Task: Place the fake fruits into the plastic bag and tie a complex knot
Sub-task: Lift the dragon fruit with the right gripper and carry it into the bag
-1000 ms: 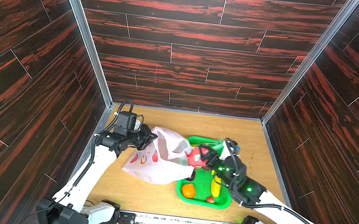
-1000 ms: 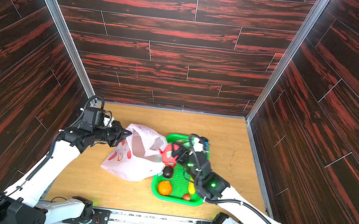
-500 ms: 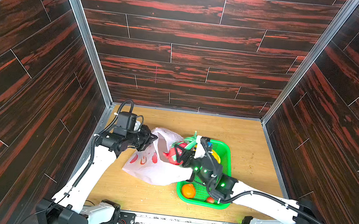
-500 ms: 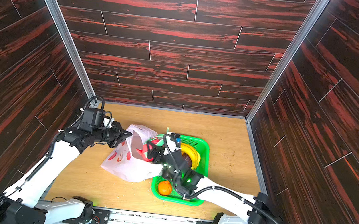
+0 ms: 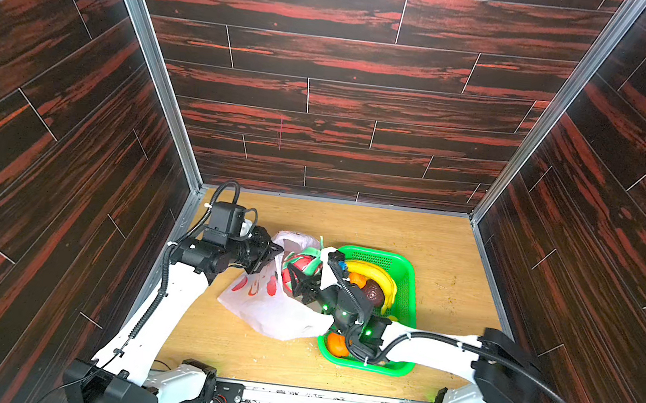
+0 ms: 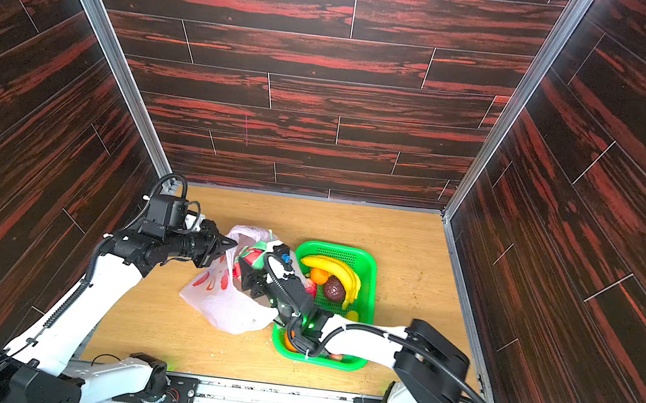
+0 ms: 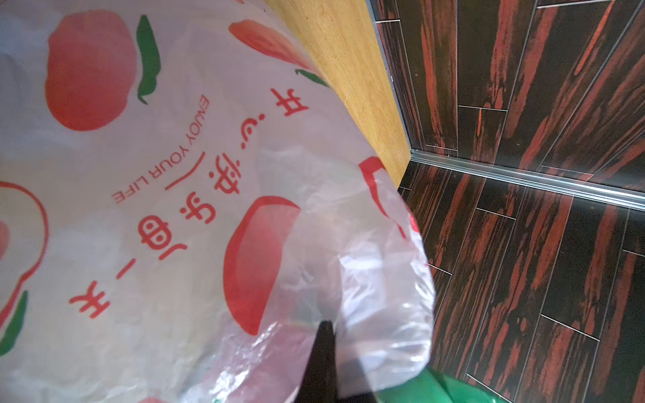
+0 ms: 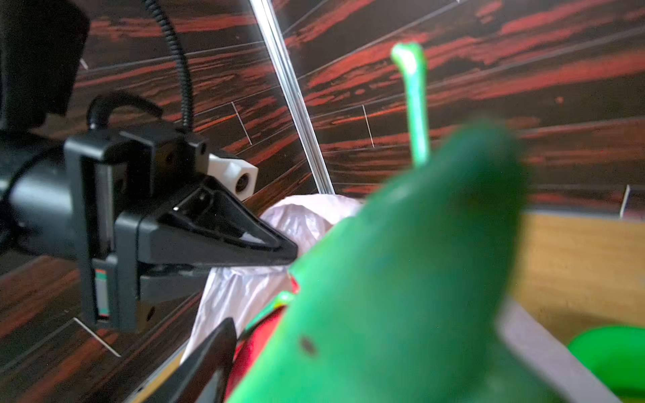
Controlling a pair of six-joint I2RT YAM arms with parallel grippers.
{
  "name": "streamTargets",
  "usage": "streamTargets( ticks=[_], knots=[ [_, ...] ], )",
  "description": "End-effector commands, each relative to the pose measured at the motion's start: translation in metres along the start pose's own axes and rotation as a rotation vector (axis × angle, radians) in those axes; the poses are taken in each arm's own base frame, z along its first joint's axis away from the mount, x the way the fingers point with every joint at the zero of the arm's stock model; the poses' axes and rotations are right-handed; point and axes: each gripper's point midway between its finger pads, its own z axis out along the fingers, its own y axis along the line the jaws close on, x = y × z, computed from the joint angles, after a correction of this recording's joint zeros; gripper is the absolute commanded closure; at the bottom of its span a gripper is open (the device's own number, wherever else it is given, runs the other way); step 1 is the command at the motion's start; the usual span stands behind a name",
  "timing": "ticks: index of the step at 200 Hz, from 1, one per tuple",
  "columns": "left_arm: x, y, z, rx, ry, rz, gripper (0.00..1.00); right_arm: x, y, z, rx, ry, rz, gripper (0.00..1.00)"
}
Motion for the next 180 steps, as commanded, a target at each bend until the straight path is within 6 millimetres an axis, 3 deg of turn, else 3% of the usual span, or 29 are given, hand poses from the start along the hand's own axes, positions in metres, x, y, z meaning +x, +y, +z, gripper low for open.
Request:
streamTargets(
  ticks=[1, 74, 180],
  knots=[
    [0.006, -0.013, -0.013, 0.035, -0.003, 0.004, 1.00, -0.038, 0.021, 0.004, -0.057, -0.166, -0.032, 0.47],
    [0.006, -0.018, -0.018, 0.048, -0.009, -0.005, 1.00, -0.002, 0.034, 0.012, -0.147, -0.160, -0.162, 0.48],
    [0.006, -0.021, -0.021, 0.054, -0.018, -0.008, 1.00, 0.056, 0.026, 0.030, -0.129, -0.006, -0.223, 0.42]
  ],
)
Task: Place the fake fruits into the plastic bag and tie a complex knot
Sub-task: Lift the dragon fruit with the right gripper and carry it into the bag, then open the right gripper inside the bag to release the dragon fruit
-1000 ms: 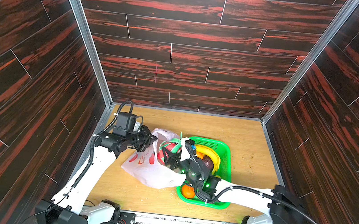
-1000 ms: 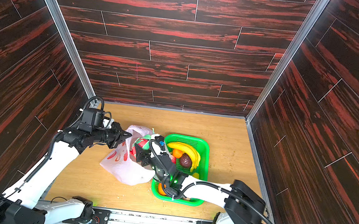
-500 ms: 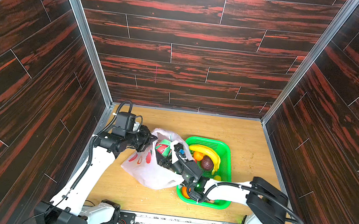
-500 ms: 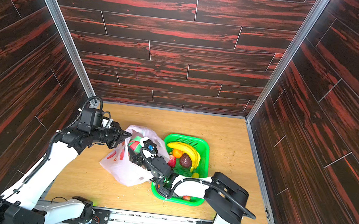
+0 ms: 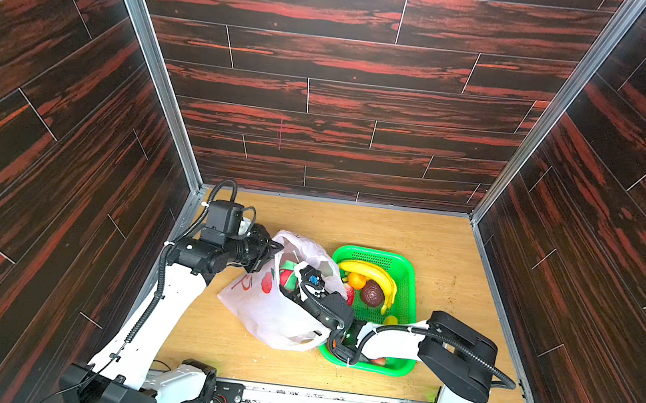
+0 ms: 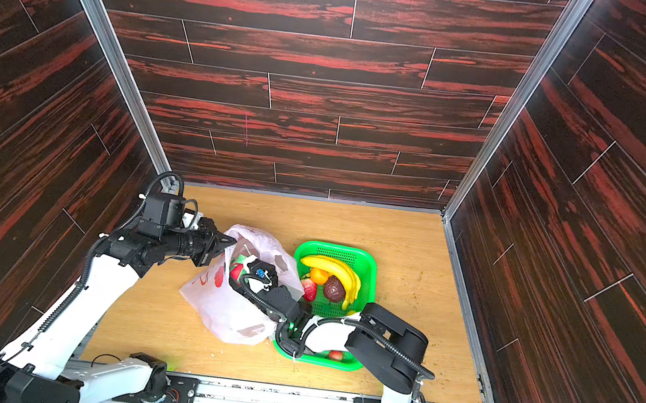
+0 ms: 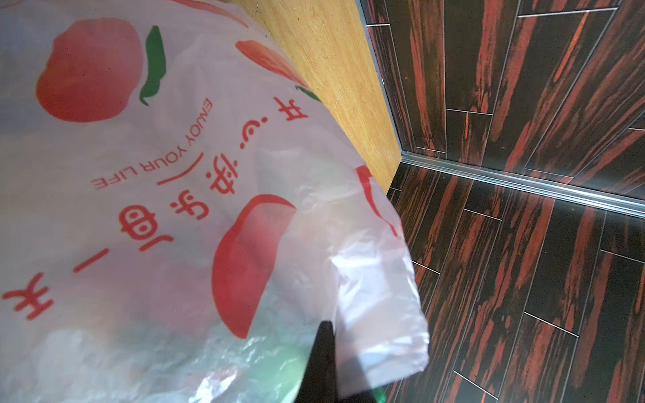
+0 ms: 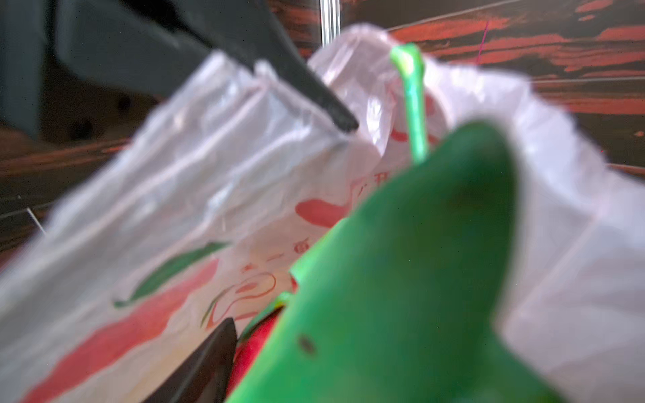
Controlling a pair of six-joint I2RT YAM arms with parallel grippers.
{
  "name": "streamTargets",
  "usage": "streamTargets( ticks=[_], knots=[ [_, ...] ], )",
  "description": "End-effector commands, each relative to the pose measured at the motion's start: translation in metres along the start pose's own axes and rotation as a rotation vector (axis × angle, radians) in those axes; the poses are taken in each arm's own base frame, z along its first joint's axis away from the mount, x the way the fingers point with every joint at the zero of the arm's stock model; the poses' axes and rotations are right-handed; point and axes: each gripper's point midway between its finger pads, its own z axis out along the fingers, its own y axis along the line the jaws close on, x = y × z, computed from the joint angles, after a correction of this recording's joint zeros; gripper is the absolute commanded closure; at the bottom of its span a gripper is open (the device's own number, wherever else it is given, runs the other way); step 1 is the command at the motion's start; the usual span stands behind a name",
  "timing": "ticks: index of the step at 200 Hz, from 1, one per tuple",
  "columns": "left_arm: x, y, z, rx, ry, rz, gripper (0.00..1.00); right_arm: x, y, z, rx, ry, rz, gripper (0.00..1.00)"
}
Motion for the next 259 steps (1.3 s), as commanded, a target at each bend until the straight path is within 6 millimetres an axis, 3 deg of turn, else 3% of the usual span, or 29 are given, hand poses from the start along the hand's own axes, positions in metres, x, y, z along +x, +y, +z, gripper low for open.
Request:
streamTargets(
  ticks=[1, 41, 95, 132, 203, 259],
  knots=[
    [0.005, -0.012, -0.013, 0.031, -0.009, 0.011, 1.00, -0.016, 0.010, 0.010, -0.023, -0.048, 0.018, 0.41],
    [0.005, -0.010, -0.011, 0.028, -0.002, 0.007, 1.00, 0.000, 0.008, 0.022, -0.039, 0.046, 0.056, 0.34],
    [0.005, -0.006, -0.010, 0.020, -0.010, 0.008, 1.00, 0.006, 0.004, 0.027, -0.050, 0.125, 0.089, 0.02],
    [0.004, -0.005, -0.011, 0.022, -0.016, 0.007, 1.00, 0.004, 0.003, 0.024, -0.076, 0.145, 0.092, 0.01],
    [0.004, -0.001, -0.008, 0.013, -0.013, 0.002, 1.00, -0.022, 0.003, 0.009, -0.097, 0.125, 0.104, 0.01],
    [0.003, 0.002, -0.004, 0.007, -0.010, 0.003, 1.00, -0.025, 0.001, -0.014, -0.112, 0.172, 0.118, 0.02]
  ],
)
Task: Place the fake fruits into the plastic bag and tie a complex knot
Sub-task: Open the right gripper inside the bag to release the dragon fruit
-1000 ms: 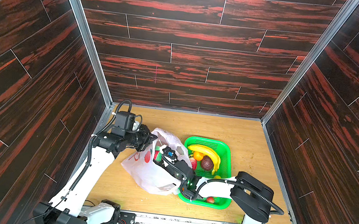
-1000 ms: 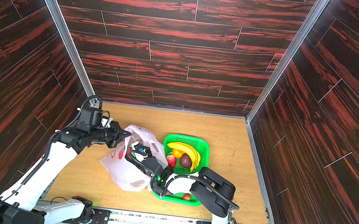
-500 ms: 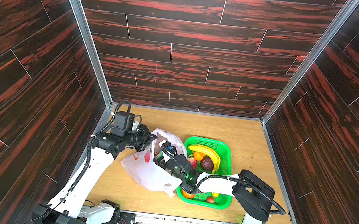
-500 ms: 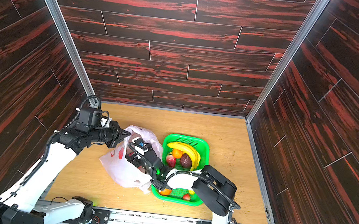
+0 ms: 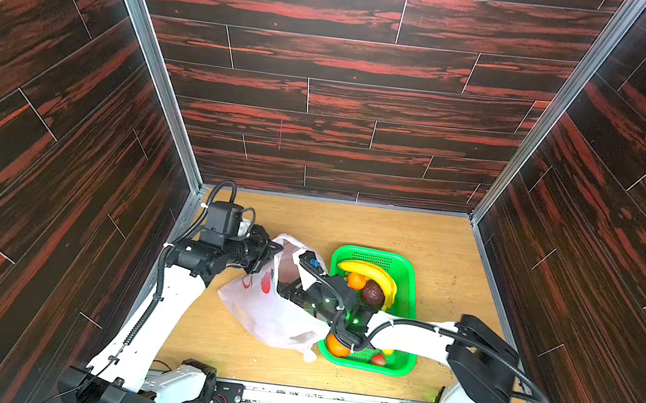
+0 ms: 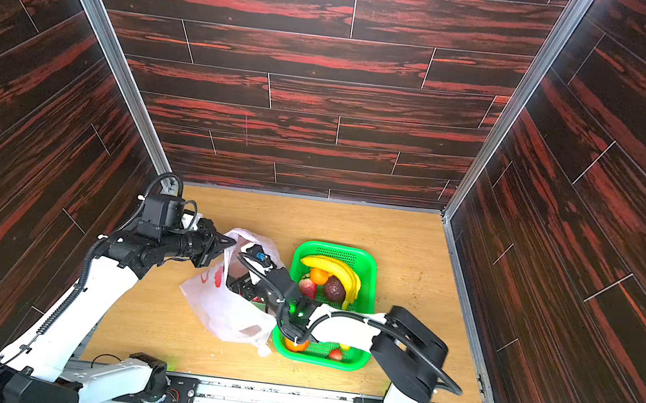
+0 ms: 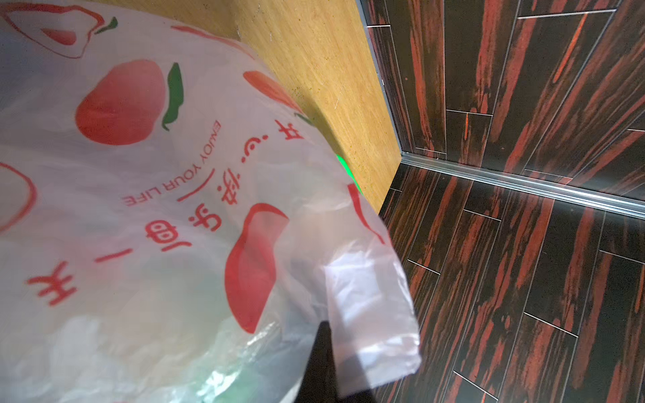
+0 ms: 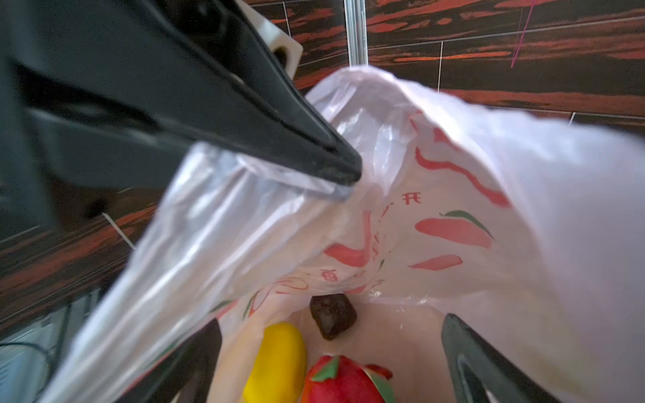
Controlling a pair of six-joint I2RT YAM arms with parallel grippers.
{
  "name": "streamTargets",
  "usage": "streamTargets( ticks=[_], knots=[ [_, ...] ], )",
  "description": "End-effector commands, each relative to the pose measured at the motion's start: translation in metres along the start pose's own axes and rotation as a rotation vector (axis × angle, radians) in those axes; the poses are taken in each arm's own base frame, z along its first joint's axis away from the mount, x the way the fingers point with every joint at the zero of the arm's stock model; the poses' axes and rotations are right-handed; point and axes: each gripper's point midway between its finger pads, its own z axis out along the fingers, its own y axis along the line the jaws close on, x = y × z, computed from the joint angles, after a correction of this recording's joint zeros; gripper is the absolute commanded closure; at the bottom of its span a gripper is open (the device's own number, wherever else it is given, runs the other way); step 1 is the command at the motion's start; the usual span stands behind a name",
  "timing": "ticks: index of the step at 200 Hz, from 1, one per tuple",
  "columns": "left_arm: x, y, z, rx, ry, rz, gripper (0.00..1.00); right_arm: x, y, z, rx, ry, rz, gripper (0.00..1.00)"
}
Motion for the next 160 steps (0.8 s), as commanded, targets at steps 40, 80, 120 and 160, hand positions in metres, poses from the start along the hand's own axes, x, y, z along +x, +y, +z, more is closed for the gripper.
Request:
streamTargets(
  ticks=[40, 80, 120, 160],
  knots=[
    [0.001, 0.003, 0.001, 0.000, 0.000, -0.001, 1.00, -0.001, -0.007, -0.029, 0.031, 0.089, 0.003, 0.19],
    [0.000, 0.002, 0.003, 0.004, 0.000, -0.006, 1.00, -0.003, -0.010, -0.043, 0.038, 0.125, 0.002, 0.33],
    [-0.001, 0.003, 0.005, 0.003, 0.002, -0.009, 1.00, -0.015, -0.010, -0.060, 0.042, 0.151, -0.001, 0.40],
    [-0.004, 0.006, 0.010, -0.006, -0.005, -0.010, 1.00, -0.036, -0.019, -0.087, 0.089, 0.223, 0.009, 0.43]
  ],
)
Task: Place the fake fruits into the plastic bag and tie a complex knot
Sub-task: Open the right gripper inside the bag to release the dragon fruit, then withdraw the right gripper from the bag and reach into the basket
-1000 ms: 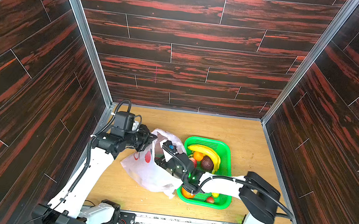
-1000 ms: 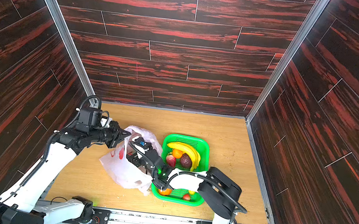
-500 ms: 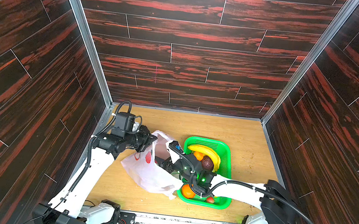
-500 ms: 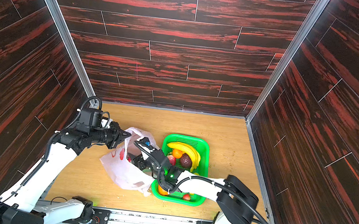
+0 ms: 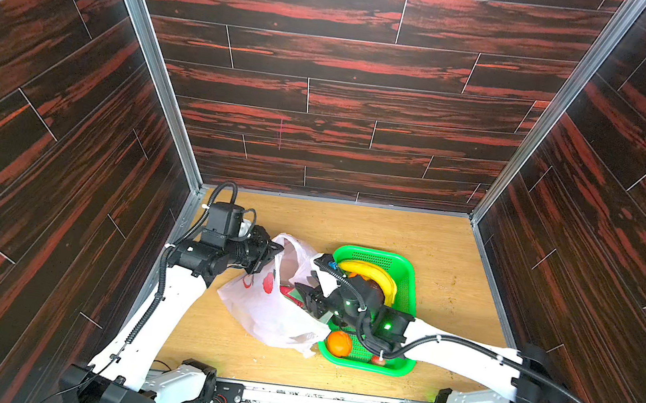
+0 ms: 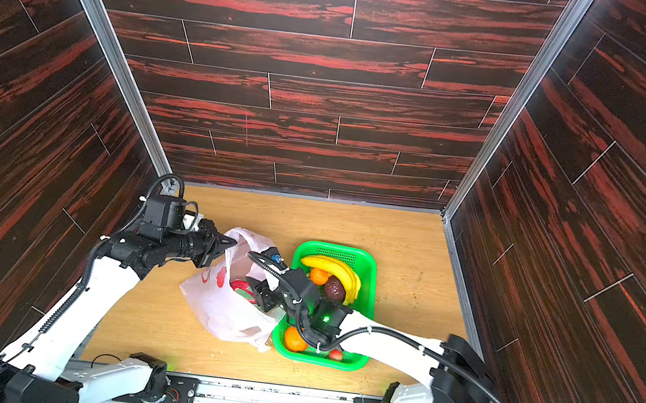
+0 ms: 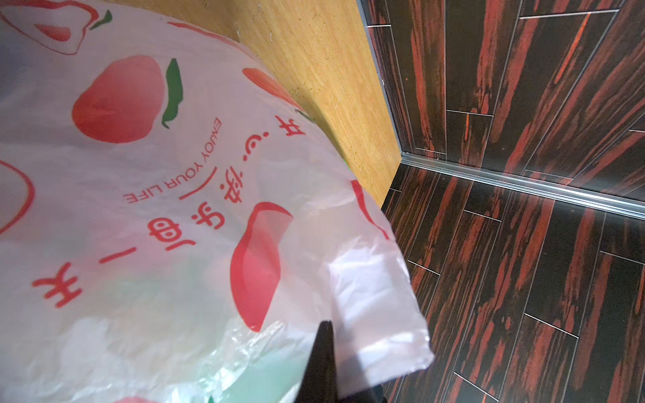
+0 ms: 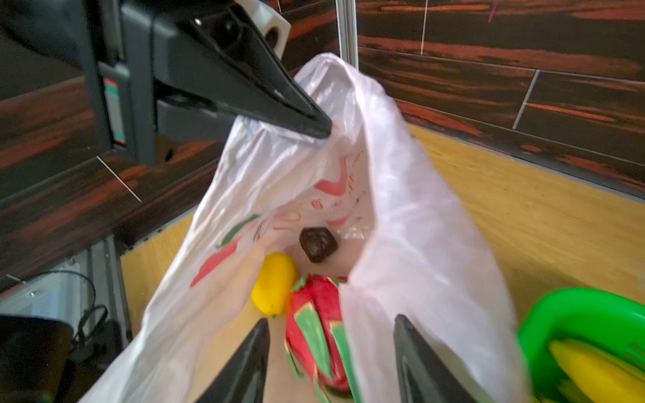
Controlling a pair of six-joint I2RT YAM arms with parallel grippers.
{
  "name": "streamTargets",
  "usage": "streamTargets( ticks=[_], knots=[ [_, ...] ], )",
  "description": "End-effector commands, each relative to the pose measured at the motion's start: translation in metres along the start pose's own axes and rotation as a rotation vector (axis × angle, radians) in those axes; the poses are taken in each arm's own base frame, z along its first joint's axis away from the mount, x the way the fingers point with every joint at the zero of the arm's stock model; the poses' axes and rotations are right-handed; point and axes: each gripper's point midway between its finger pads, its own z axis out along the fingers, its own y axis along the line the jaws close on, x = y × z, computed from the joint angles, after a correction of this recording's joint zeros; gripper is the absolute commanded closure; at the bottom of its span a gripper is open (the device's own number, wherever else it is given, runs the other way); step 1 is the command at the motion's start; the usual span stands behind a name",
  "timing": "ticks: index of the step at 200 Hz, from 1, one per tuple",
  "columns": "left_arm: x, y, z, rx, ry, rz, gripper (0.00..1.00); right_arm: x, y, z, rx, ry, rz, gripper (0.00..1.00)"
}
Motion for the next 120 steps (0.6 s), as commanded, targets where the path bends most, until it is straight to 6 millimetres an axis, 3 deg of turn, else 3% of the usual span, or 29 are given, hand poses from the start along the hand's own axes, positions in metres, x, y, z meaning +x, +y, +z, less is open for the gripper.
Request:
streamTargets(
  ticks=[1, 35, 63, 89, 120],
  knots=[
    [-0.002, 0.004, 0.005, -0.010, -0.006, -0.009, 1.00, -0.019, -0.009, -0.026, 0.036, 0.036, 0.022, 0.43],
    [-0.005, 0.004, 0.008, -0.012, -0.012, -0.017, 1.00, -0.029, -0.016, -0.058, 0.046, 0.096, 0.069, 0.43],
    [-0.009, -0.002, 0.010, 0.013, -0.025, -0.003, 1.00, -0.025, -0.039, -0.081, 0.113, 0.134, 0.118, 0.43],
    [-0.010, -0.002, 0.011, 0.009, -0.029, -0.004, 1.00, 0.002, -0.077, -0.088, 0.229, 0.236, 0.167, 0.43],
    [-0.009, -0.002, 0.010, 0.011, -0.026, -0.005, 1.00, 0.037, -0.112, -0.077, 0.350, 0.366, 0.149, 0.46]
  ],
)
